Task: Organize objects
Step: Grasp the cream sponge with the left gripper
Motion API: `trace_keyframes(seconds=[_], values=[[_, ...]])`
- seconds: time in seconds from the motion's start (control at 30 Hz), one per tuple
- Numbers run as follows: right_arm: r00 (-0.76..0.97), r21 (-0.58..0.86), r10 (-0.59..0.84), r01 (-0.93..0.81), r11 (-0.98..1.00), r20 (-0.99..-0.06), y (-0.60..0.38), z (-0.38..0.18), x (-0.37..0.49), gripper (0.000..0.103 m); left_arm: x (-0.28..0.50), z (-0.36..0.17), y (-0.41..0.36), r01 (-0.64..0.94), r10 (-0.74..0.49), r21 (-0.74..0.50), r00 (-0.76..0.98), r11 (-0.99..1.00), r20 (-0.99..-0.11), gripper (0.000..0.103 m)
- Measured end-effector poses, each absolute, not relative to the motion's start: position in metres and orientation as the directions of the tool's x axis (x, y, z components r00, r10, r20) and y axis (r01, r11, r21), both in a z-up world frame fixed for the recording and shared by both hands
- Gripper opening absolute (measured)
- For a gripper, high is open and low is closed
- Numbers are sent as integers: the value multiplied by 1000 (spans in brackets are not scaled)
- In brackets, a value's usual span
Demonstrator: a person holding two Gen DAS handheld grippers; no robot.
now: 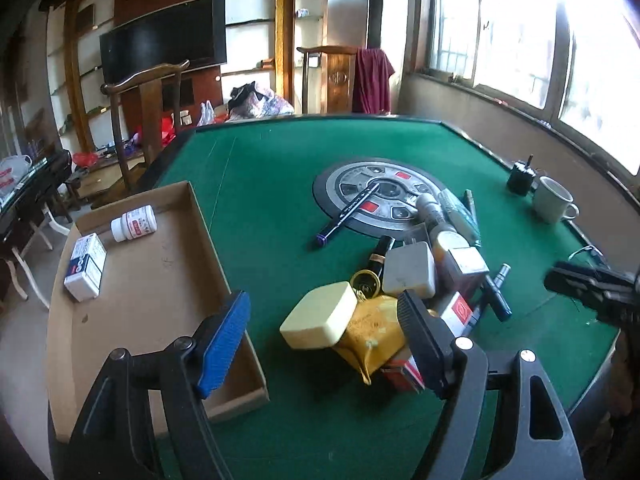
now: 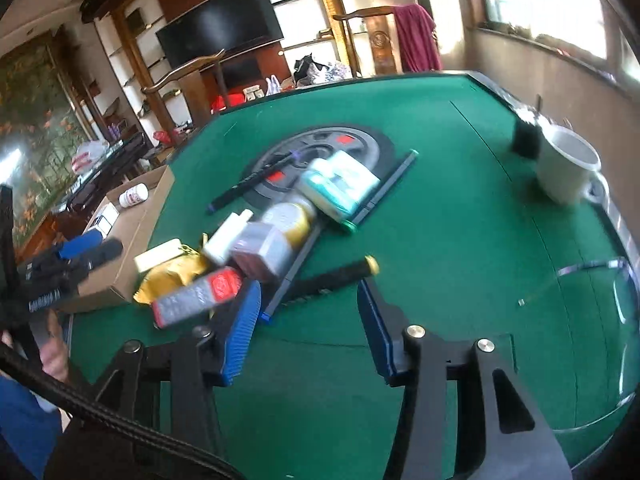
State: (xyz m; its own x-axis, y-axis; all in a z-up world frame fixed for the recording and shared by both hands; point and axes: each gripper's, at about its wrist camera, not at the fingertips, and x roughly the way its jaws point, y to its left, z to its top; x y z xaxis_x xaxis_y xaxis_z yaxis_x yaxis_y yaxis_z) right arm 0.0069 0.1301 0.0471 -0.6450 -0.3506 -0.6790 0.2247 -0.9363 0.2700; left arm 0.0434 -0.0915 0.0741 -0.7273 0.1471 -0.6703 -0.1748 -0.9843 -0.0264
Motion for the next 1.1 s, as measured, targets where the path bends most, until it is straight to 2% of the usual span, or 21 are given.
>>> trace_keyframes(seconds=[0.07, 0.17, 0.2, 0.27, 0.37, 0.43, 0.5, 0.67, 0.7, 0.73, 0.77, 1.1], values=[[-643, 280, -343, 203, -938, -685, 137, 43, 5, 49, 33, 75, -96, -182, 160, -40, -717, -982, -679, 71], [-614, 303, -362, 203, -931, -701, 150, 34, 11, 49, 15, 72, -104, -183, 238, -156, -635, -971, -735, 71], [-608, 307, -366, 203, -930, -704, 149, 33, 8, 49, 5, 70, -104, -188, 242, -160, -600, -969, -762, 70], [-608, 306, -363, 201, -931, -706, 152, 27, 6, 49, -9, 68, -101, -216, 219, -116, -555, -970, -802, 70], [-589, 333, -393, 213, -919, -706, 153, 18, 4, 49, -25, 56, -92, -268, 241, -132, -429, -954, -871, 70], [-579, 352, -411, 219, -910, -704, 152, 16, 3, 49, -33, 48, -83, -292, 194, -76, -399, -953, -896, 70], [-576, 347, -409, 221, -911, -707, 150, 15, 4, 49, -40, 39, -83, -289, 179, -72, -363, -955, -915, 70], [-575, 342, -408, 225, -912, -709, 150, 12, 4, 49, -49, 23, -95, -250, 238, -164, -302, -954, -923, 69], [-574, 348, -410, 221, -911, -709, 151, 12, 4, 49, -47, 23, -97, -245, 261, -191, -294, -951, -919, 61], [-570, 361, -417, 217, -907, -708, 152, 12, 3, 49, -44, 24, -98, -246, 291, -223, -292, -943, -911, 47], [-565, 373, -425, 212, -903, -708, 153, 11, 1, 49, -42, 25, -97, -244, 307, -240, -292, -940, -906, 45], [-550, 376, -369, 107, -921, -749, 169, 13, -17, 49, 42, 42, -84, -236, 336, -255, -424, -938, -841, 45]])
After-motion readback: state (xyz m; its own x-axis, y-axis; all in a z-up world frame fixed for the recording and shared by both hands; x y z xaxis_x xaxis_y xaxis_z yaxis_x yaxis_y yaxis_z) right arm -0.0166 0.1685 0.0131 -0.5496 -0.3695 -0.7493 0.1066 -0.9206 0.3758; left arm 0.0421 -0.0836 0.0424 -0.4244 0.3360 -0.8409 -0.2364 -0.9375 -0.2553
